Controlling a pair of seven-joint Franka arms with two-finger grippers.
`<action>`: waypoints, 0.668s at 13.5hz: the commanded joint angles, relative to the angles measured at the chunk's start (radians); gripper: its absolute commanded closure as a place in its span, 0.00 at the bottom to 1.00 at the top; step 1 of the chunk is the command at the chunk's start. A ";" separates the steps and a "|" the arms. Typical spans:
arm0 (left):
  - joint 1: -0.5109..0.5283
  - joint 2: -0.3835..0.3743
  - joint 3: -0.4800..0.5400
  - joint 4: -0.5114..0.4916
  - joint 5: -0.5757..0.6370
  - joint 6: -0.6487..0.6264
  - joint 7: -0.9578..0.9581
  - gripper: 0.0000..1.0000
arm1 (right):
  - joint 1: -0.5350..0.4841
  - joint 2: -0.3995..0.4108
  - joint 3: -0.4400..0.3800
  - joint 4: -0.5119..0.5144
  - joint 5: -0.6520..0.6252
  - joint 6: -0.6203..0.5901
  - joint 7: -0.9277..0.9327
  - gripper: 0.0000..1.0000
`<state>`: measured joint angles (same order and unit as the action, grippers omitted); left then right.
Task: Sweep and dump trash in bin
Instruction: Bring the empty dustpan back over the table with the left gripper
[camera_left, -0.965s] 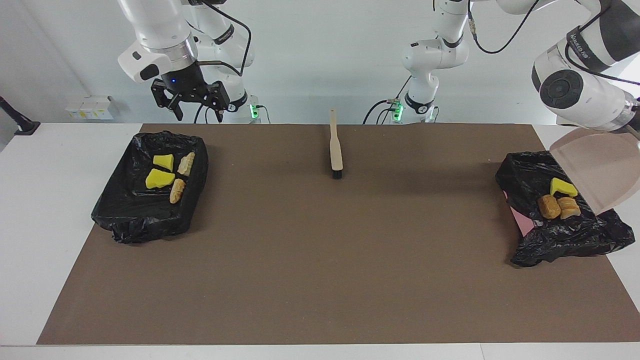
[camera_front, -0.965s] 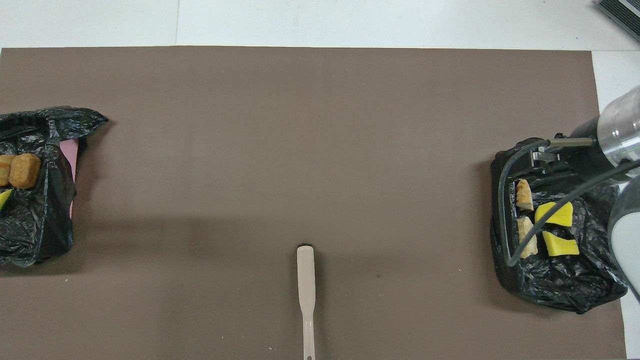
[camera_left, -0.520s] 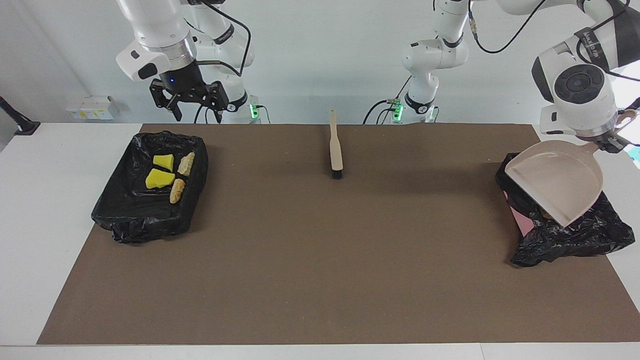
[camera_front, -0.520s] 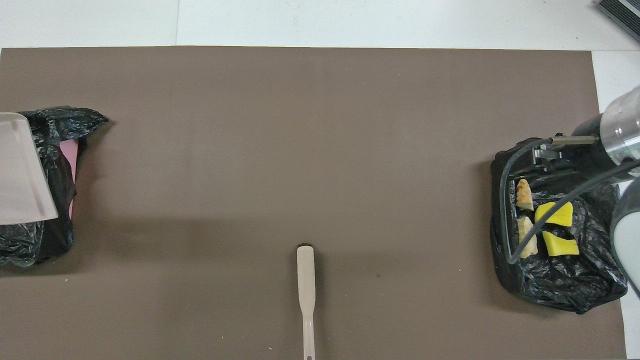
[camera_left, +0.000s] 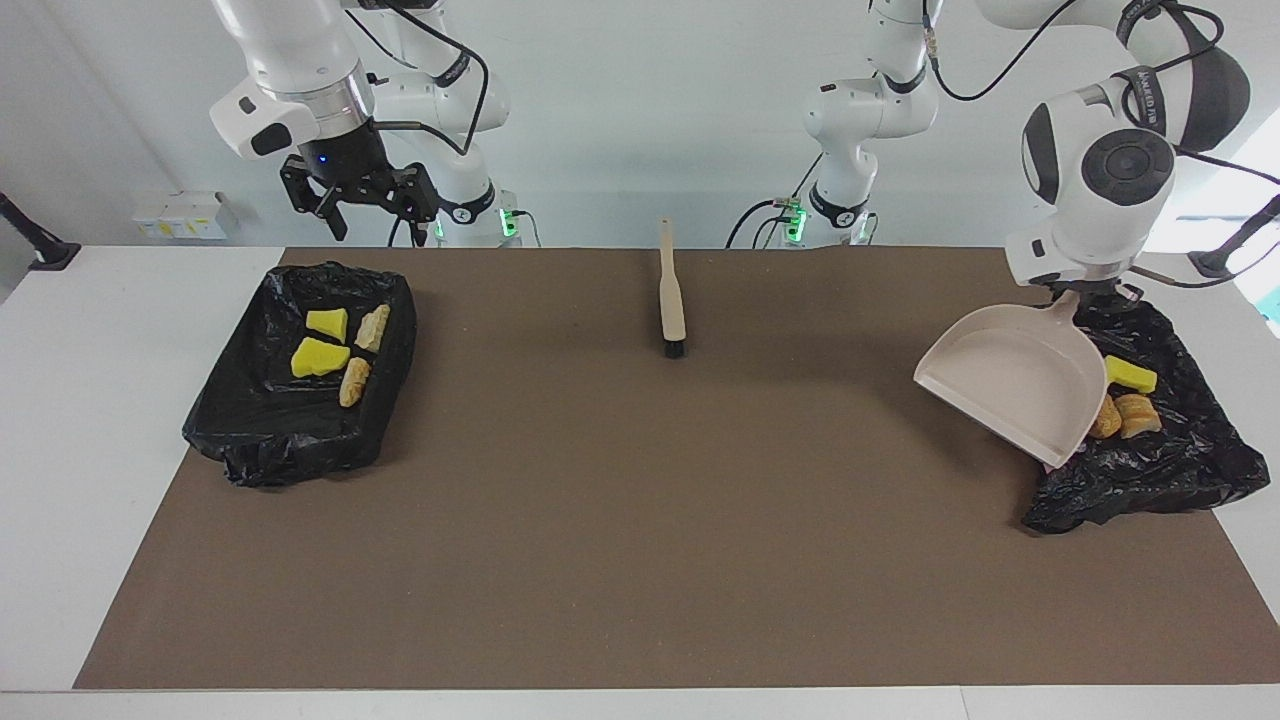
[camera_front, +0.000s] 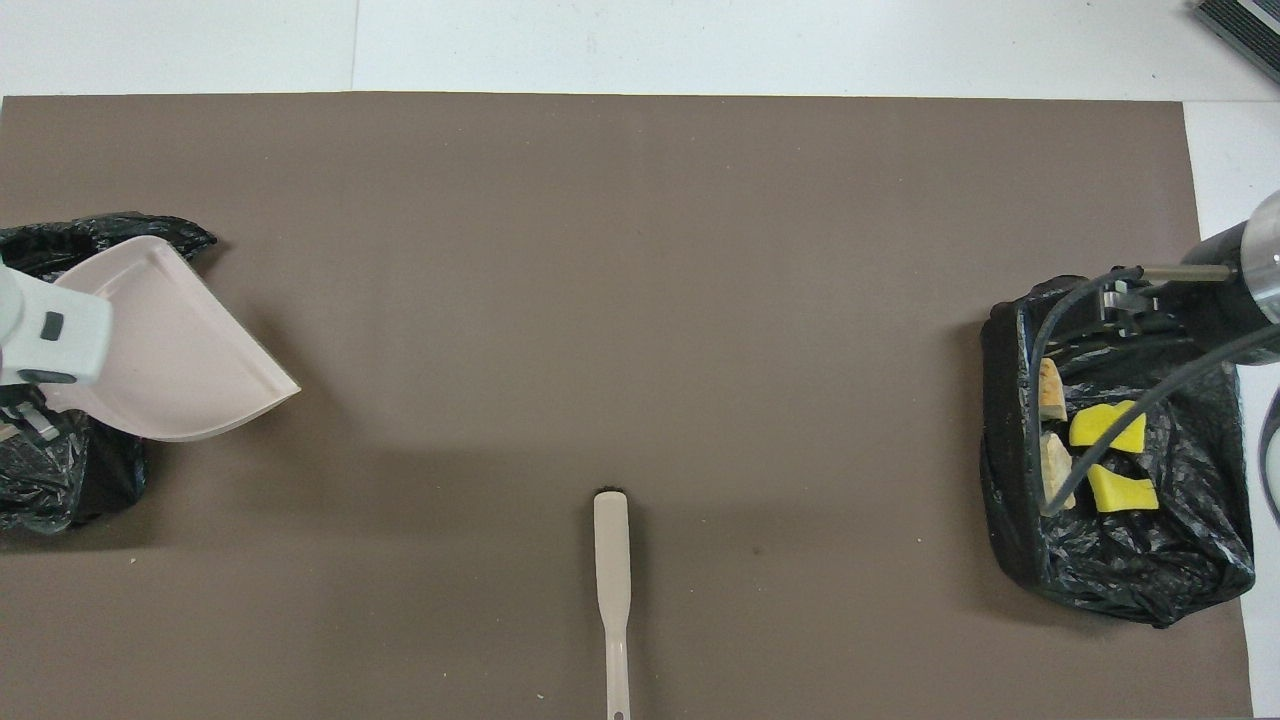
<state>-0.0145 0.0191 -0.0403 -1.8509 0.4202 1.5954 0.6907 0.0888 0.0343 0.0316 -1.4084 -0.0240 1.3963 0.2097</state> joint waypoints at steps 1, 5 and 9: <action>-0.093 -0.036 0.014 -0.063 -0.092 0.004 -0.147 1.00 | 0.012 -0.045 -0.032 -0.030 0.003 -0.011 -0.064 0.00; -0.240 0.019 0.014 -0.080 -0.245 0.063 -0.417 1.00 | -0.006 -0.056 -0.032 -0.018 0.009 -0.016 -0.081 0.00; -0.349 0.085 0.016 -0.059 -0.357 0.236 -0.595 1.00 | -0.001 -0.073 -0.056 -0.018 0.001 -0.026 -0.081 0.00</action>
<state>-0.3237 0.0874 -0.0466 -1.9227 0.1104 1.7641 0.1524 0.0880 -0.0189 -0.0181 -1.4086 -0.0237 1.3769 0.1601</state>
